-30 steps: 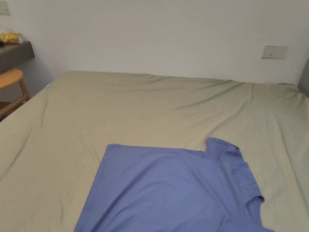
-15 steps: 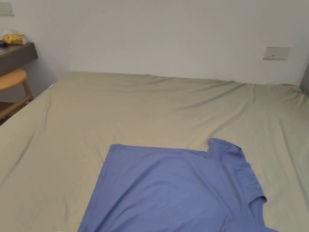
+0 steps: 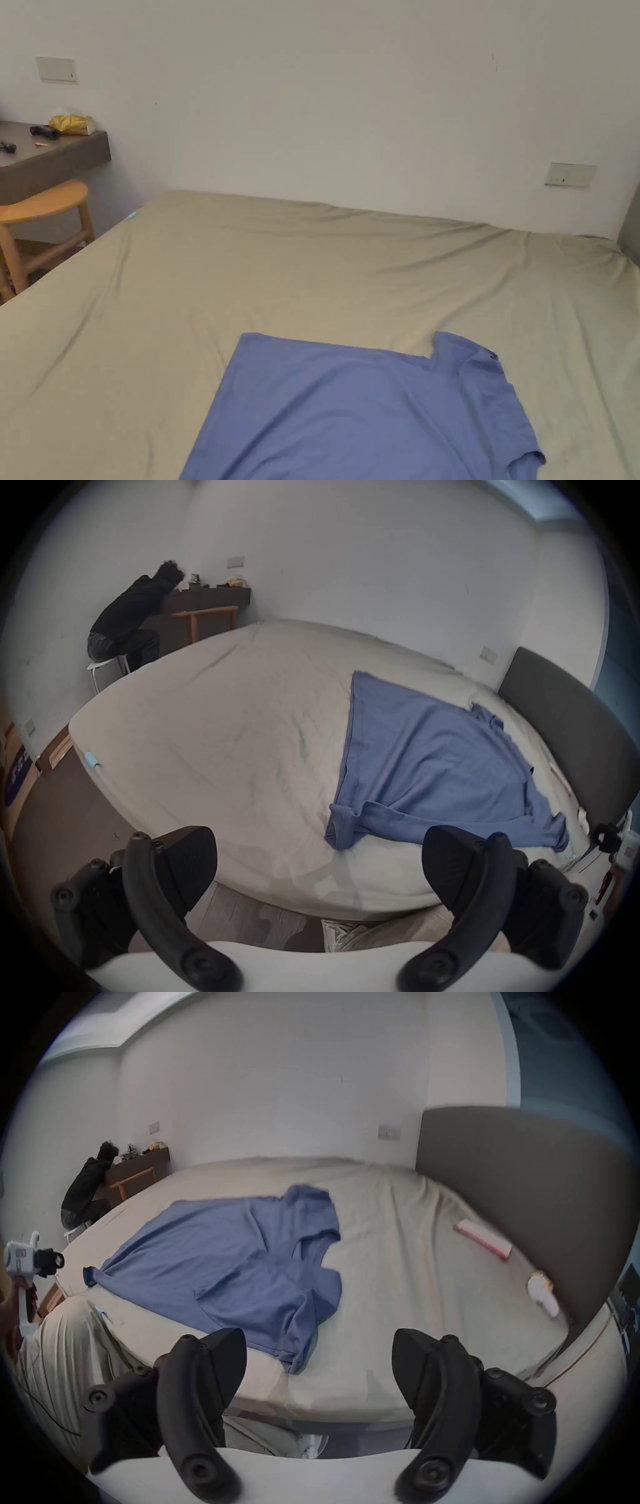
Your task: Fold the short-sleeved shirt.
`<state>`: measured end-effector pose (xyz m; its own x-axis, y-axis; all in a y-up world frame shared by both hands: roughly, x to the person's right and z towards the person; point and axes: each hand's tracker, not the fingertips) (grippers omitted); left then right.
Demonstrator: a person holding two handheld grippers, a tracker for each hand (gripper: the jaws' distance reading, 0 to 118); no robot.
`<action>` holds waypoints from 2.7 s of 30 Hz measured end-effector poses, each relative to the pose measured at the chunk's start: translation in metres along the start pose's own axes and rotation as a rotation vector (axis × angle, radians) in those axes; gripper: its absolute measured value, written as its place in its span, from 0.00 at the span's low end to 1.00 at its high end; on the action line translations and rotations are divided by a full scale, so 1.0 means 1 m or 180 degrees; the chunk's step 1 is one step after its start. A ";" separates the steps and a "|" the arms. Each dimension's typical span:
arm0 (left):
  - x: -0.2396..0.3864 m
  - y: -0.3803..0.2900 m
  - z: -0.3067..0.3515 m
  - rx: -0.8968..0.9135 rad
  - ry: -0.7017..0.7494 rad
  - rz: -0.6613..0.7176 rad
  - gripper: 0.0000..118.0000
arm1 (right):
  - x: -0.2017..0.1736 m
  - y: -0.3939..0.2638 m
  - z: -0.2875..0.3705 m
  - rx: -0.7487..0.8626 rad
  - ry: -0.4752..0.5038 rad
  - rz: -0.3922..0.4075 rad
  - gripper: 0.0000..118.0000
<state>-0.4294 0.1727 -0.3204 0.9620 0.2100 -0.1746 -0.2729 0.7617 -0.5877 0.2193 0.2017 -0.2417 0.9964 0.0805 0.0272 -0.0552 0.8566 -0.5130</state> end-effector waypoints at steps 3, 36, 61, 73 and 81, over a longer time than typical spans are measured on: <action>-0.011 -0.003 0.026 0.0115 -0.0036 0.0154 0.99 | -0.005 0.000 0.019 0.0124 0.0004 -0.0004 0.78; 0.006 0.007 -0.082 -0.0382 -0.0038 -0.0442 0.94 | 0.006 0.035 0.027 0.0298 0.0227 -0.0251 0.01; 0.023 0.005 -0.079 -0.0416 -0.0157 -0.0711 0.02 | 0.006 0.016 -0.033 -0.0696 0.0328 -0.0343 0.84; 0.023 0.014 -0.084 -0.0397 -0.0155 -0.0477 0.02 | -0.005 0.022 -0.110 -0.0975 0.0316 -0.0198 0.89; 0.024 0.014 -0.082 -0.0400 -0.0212 -0.0526 0.02 | -0.003 0.013 -0.136 -0.1150 0.0320 -0.0266 0.36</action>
<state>-0.4107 0.1385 -0.3974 0.9911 0.1318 -0.0176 -0.1065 0.7077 -0.6985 0.2243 0.1429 -0.3650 0.9988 -0.0477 0.0068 0.0350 0.6219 -0.7823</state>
